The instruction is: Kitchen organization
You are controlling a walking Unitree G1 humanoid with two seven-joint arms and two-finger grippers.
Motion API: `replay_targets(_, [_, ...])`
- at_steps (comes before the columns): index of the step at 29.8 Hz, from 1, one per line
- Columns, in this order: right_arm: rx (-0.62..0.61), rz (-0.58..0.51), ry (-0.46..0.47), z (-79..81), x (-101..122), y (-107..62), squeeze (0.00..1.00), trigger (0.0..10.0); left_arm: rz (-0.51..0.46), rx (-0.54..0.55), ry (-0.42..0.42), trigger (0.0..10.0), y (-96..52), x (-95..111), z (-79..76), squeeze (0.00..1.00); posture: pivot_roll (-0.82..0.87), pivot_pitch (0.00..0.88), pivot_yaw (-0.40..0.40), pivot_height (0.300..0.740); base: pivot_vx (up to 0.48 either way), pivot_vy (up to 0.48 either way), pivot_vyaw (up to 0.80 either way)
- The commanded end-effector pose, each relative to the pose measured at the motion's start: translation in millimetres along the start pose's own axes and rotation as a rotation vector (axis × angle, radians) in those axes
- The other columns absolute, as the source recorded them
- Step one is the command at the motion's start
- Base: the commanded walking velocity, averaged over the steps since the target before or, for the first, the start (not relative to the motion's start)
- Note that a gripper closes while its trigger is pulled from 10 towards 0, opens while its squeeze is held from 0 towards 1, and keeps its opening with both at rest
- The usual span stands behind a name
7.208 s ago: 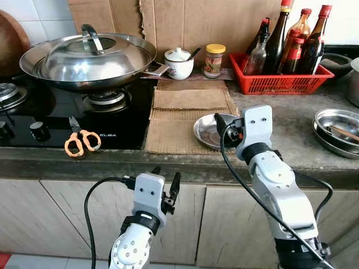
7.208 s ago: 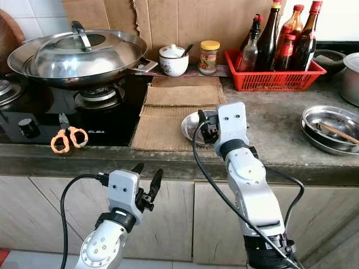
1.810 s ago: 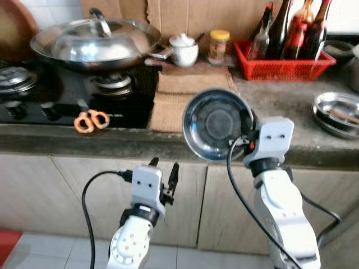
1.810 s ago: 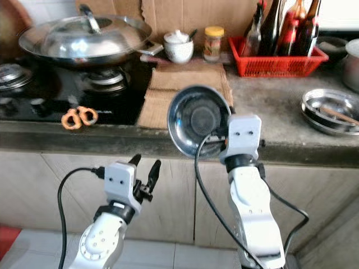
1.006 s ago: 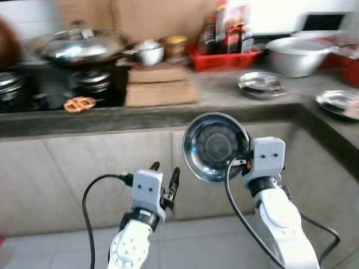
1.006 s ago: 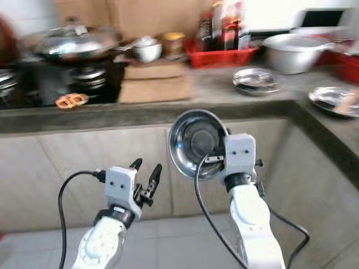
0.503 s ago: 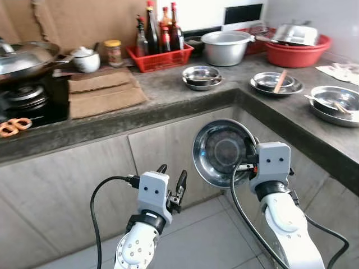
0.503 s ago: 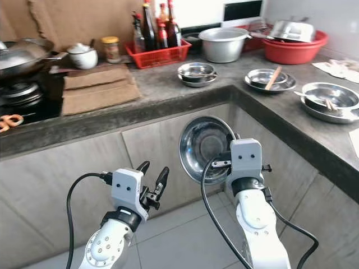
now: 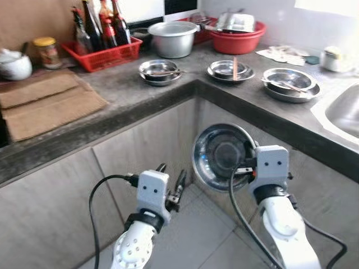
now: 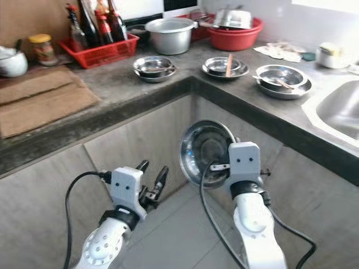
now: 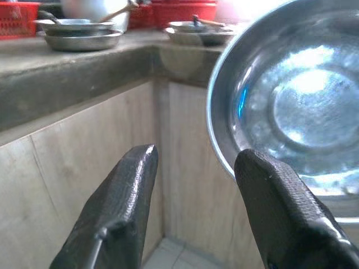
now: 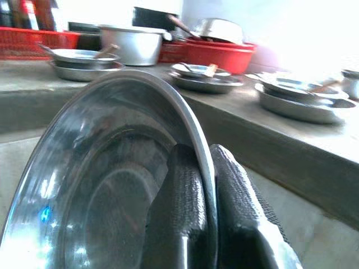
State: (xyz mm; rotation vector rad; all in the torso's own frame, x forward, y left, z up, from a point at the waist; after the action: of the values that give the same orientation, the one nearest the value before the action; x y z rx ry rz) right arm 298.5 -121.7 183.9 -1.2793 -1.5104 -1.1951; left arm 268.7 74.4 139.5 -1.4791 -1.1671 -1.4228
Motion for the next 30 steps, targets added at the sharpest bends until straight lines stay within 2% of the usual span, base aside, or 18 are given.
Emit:
replay_targets(1, [-0.03, -0.01, -0.014, -8.4, 3.0, -0.4, 0.0, 0.0, 0.004, -0.025, -0.008, 10.0, 0.9, 0.1, -7.1, 0.0, 0.06, 0.062, 0.003, 0.74, 0.0, 0.0, -0.78])
replay_targets(3, [-0.031, -0.009, -0.015, -8.3, 3.0, -0.6, 0.0, 0.0, 0.007, -0.027, -0.009, 10.0, 1.3, -0.3, -7.2, 0.0, 0.06, 0.063, 0.004, 0.74, 0.0, 0.0, -0.78])
replay_targets(11, [-0.037, -0.005, -0.015, -7.6, 2.4, -1.8, 0.0, 0.0, 0.01, -0.034, -0.009, 10.0, 1.6, -0.8, -8.1, 0.0, 0.06, 0.063, 0.01, 0.74, 0.0, 0.465, -0.78])
replay_targets(21, [-0.036, -0.004, -0.014, -6.5, 2.2, -2.1, 0.0, 0.0, 0.017, -0.062, 0.019, 10.0, 1.1, -2.0, -12.1, 0.0, 0.06, 0.06, 0.011, 0.74, 0.0, 0.0, -0.78])
replay_targets(30, [-0.039, -0.009, -0.016, -6.8, 3.3, -1.4, 0.0, 0.0, 0.021, -0.081, 0.026, 10.0, 0.5, -3.3, -14.4, 0.0, 0.06, 0.055, 0.013, 0.74, 0.192, -0.41, -0.78])
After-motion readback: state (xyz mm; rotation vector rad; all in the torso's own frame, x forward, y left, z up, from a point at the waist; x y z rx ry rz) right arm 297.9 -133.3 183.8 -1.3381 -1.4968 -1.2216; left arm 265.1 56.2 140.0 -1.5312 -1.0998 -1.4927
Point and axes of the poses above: a point about 5 cm out from each wrist's last joint towards the gripper, its own y axis pointing out of the wrist towards the gripper, its own x axis along the axis of the wrist's last joint, z = x × y, the point moved 5 cm from there along y, pointing out of the wrist towards the gripper, and after that the axes turned 7 degrees about -y, right-handed, at the moved point
